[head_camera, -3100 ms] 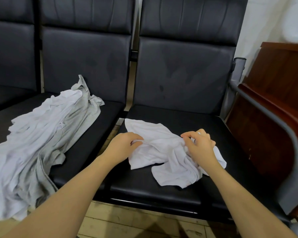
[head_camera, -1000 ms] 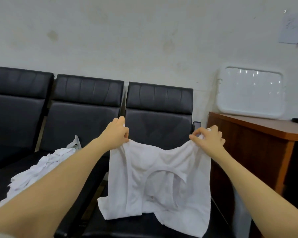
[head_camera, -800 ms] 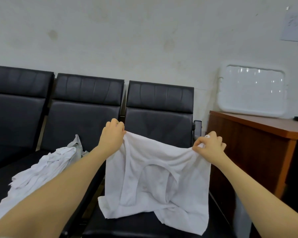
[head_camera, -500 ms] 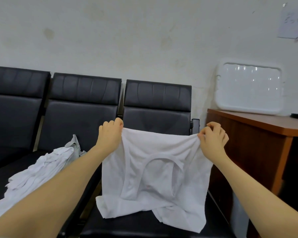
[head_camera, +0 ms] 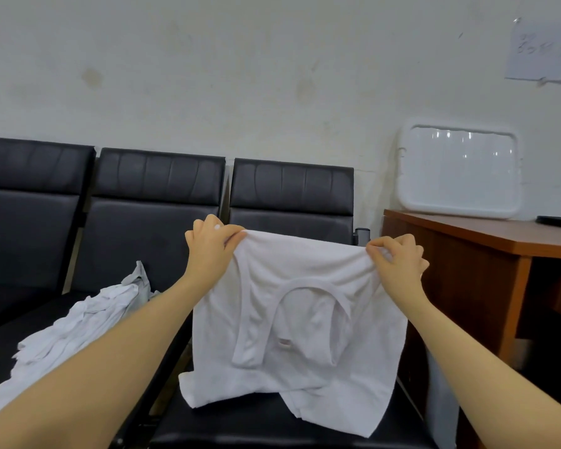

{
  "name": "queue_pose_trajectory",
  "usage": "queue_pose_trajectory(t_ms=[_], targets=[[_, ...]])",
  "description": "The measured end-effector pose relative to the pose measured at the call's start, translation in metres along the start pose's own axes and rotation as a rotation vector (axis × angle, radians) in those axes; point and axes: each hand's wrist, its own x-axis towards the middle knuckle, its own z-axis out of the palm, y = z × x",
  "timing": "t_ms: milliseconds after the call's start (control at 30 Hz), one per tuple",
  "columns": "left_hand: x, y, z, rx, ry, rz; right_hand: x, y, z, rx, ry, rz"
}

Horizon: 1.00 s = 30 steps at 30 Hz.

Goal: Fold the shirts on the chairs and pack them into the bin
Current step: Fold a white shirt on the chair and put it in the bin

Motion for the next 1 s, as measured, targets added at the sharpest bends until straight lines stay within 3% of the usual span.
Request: queue_pose_trajectory(t_ms=[267, 700, 867, 1000], targets=[[0.012, 0.04, -0.029, -0.037, 0.207, 0.116, -0.001, -0.033, -0.039, 0.164, 0.231, -0.082], [0.053, 0.084, -0.084, -0.035, 0.469, 0.307, 0.021, -0.091, -0.105, 0.126, 0.436, -0.286], [0.058, 0.073, -0.083, -0.042, 0.433, 0.309, 0.027, -0.083, -0.102, -0.007, 0.428, -0.379], [0.039, 0.051, -0.061, 0.047, 0.247, 0.213, 0.019, -0.055, -0.076, -0.128, 0.292, -0.317]])
